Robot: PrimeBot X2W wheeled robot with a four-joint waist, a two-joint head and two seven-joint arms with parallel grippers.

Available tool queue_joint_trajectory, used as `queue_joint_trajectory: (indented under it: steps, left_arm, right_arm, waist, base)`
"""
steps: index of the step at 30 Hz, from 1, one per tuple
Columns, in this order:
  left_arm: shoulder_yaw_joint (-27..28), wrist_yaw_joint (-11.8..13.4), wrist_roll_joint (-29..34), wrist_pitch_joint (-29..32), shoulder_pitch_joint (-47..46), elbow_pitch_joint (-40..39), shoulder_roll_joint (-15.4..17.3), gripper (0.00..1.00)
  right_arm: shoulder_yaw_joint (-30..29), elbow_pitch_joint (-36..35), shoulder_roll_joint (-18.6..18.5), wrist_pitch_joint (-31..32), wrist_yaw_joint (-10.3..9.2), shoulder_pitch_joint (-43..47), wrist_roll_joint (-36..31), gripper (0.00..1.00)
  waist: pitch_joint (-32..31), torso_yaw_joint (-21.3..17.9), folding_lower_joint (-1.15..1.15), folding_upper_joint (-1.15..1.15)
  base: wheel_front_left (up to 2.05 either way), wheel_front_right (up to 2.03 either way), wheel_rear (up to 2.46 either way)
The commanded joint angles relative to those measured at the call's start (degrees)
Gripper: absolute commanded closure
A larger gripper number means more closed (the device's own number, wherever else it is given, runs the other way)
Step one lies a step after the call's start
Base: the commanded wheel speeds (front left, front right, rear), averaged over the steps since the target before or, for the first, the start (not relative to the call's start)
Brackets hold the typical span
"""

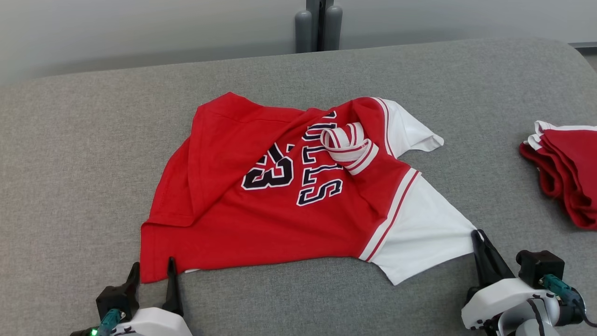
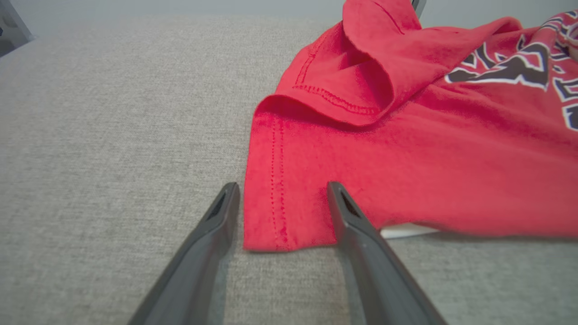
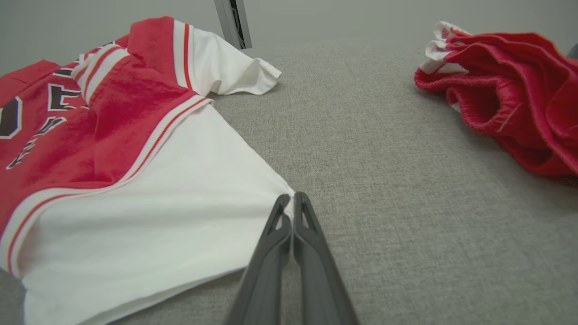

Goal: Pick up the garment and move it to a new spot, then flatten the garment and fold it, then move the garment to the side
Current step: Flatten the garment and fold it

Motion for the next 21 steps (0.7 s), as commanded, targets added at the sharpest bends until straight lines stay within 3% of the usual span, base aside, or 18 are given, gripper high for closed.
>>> queue_joint_trajectory:
  steps: [1,4,5,6,8,9,12,21]
  left_arm:
    - [0.1,0.0,-0.6,-0.1,-1.0,0.6,0.3,0.00]
    - [-0.5,-0.2,-1.6,0.0,-0.9,1.9,0.2,0.00]
    - [-0.7,0.0,-1.9,0.0,-0.7,2.4,0.2,0.11]
    - [-1.0,0.4,-2.7,0.0,-0.7,3.1,0.2,0.13]
    - [-1.6,-0.1,-3.0,0.0,-0.6,3.6,0.2,0.56]
    - [-1.7,-0.3,-3.1,0.0,-0.6,3.7,0.2,1.00]
    - [-1.8,-0.8,-3.1,0.0,-0.7,2.8,0.3,1.00]
    - [1.1,-2.6,1.0,-0.1,-3.1,-9.7,0.3,1.00]
  right_arm:
    - [-0.1,-0.5,-0.5,0.0,-0.02,0.0,0.5,1.00]
    - [0.1,-0.9,-0.5,0.0,-0.02,-0.1,0.8,1.00]
    - [0.1,-1.0,-0.5,0.0,-0.02,-0.1,0.8,1.00]
    - [0.1,-1.2,-0.5,0.0,-0.02,0.0,0.9,1.00]
    - [0.1,-1.4,-0.5,0.0,-0.02,-0.1,1.0,1.00]
    - [0.2,-1.5,-0.5,0.0,-0.02,-0.1,1.1,1.00]
    - [0.7,-2.3,-0.5,0.0,-0.02,-0.2,1.9,1.00]
    - [1.7,-10.5,-0.5,0.0,-0.02,-4.1,7.0,1.00]
  waist:
    - [0.0,-0.1,0.00,0.00]
    - [-0.2,-0.2,0.00,0.00]
    - [-0.3,-0.2,0.00,0.00]
    - [-0.5,0.0,0.00,0.00]
    - [-0.7,0.2,0.00,0.00]
    - [-0.9,0.3,0.00,0.00]
    - [-1.6,0.6,0.00,0.00]
    - [-7.0,0.7,0.00,0.00]
  base:
    - [0.00,0.00,0.00]
    - [0.00,0.00,0.00]
    - [0.00,0.00,0.00]
    - [0.00,0.00,0.00]
    - [0.00,0.00,0.00]
    - [0.00,0.00,0.00]
    - [0.00,0.00,0.00]
    - [0.00,0.00,0.00]
